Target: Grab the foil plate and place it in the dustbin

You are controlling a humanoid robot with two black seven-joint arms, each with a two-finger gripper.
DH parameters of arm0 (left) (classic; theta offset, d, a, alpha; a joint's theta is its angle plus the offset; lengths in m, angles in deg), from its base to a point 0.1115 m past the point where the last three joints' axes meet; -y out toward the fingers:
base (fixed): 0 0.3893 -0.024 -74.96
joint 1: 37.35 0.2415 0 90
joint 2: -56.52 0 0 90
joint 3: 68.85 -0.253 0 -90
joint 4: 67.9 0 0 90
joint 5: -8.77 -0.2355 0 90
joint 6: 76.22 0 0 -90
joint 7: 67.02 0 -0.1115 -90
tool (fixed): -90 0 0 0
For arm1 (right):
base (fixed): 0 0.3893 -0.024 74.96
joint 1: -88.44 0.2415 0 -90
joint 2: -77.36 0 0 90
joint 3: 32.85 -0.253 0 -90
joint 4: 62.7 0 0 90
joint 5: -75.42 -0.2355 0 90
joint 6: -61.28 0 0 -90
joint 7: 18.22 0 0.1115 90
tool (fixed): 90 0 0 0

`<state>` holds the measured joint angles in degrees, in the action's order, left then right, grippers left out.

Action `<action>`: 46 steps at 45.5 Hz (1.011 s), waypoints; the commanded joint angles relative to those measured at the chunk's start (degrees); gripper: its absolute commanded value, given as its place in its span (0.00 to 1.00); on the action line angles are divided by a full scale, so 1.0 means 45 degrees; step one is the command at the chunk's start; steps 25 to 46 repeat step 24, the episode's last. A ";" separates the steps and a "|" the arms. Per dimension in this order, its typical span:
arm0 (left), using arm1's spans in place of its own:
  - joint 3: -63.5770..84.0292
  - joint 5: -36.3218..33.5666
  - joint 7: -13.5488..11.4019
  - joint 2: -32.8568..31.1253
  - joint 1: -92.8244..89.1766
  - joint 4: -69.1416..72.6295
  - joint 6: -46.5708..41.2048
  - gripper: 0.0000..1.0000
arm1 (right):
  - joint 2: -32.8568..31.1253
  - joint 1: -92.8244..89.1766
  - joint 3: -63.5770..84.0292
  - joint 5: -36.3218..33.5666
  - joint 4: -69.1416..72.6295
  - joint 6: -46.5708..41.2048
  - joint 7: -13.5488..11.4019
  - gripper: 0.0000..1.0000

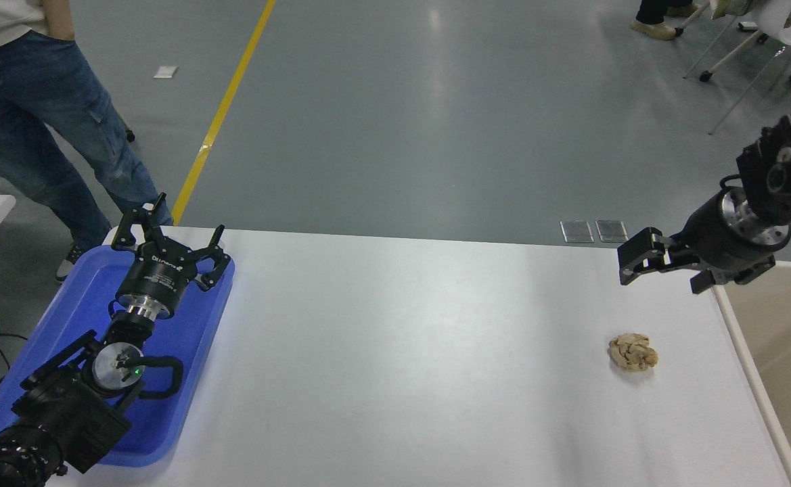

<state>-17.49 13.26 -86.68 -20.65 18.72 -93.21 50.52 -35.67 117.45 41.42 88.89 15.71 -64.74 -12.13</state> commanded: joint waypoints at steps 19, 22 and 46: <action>-0.0008 -0.0002 -0.0005 0.0000 0.0000 0.0000 0.0000 1.00 | 0.0548 0.1755 0.0076 -0.0084 0.0835 -0.1761 -0.0006 1.00; -0.0008 -0.0002 -0.0005 0.0000 0.0000 0.0000 0.0000 1.00 | 0.0529 0.1775 0.0076 -0.0084 0.0836 -0.1780 -0.0006 1.00; 0.0011 -0.0002 -0.0005 0.0000 0.0000 0.0000 0.0000 1.00 | 0.0529 0.1775 0.0076 -0.0084 0.0836 -0.1761 -0.0006 1.00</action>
